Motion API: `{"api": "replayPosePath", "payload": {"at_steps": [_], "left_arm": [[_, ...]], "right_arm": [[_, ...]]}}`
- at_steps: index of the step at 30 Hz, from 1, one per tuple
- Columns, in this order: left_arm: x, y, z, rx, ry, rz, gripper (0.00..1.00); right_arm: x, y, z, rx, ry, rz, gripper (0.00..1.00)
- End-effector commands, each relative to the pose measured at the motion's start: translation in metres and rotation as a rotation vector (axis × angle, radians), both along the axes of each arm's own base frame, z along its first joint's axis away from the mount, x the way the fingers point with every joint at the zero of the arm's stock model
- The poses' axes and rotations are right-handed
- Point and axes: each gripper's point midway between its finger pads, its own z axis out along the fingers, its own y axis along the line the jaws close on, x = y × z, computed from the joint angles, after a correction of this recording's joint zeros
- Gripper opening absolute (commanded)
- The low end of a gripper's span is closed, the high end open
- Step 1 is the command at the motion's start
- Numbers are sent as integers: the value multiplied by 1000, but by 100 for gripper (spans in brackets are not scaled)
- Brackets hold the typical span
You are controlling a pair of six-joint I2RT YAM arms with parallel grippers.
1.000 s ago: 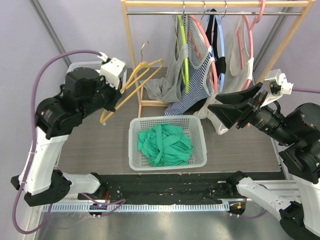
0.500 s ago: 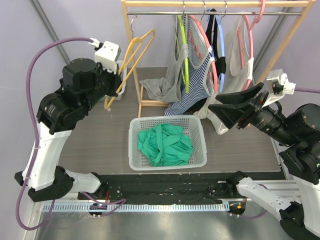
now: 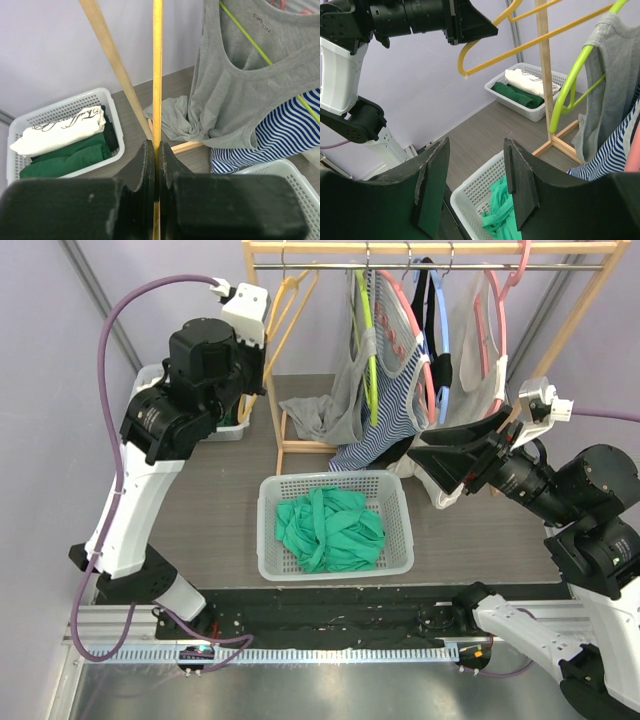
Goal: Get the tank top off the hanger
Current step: Place the hanger at the clothesline.
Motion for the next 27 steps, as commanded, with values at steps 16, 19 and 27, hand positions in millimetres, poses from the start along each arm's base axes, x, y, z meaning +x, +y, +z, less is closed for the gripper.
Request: {"api": "replayPosePath", "payload": {"at_steps": [16, 19, 27], "left_arm": [[28, 4, 27, -216, -31, 70, 0], [33, 5, 22, -231, -13, 76, 0], [41, -3, 10, -217, 22, 57, 0]], "right_arm": [[0, -1, -3, 40, 7, -6, 55], [-1, -2, -6, 40, 7, -9, 54], [-5, -5, -4, 48, -1, -13, 55]]}}
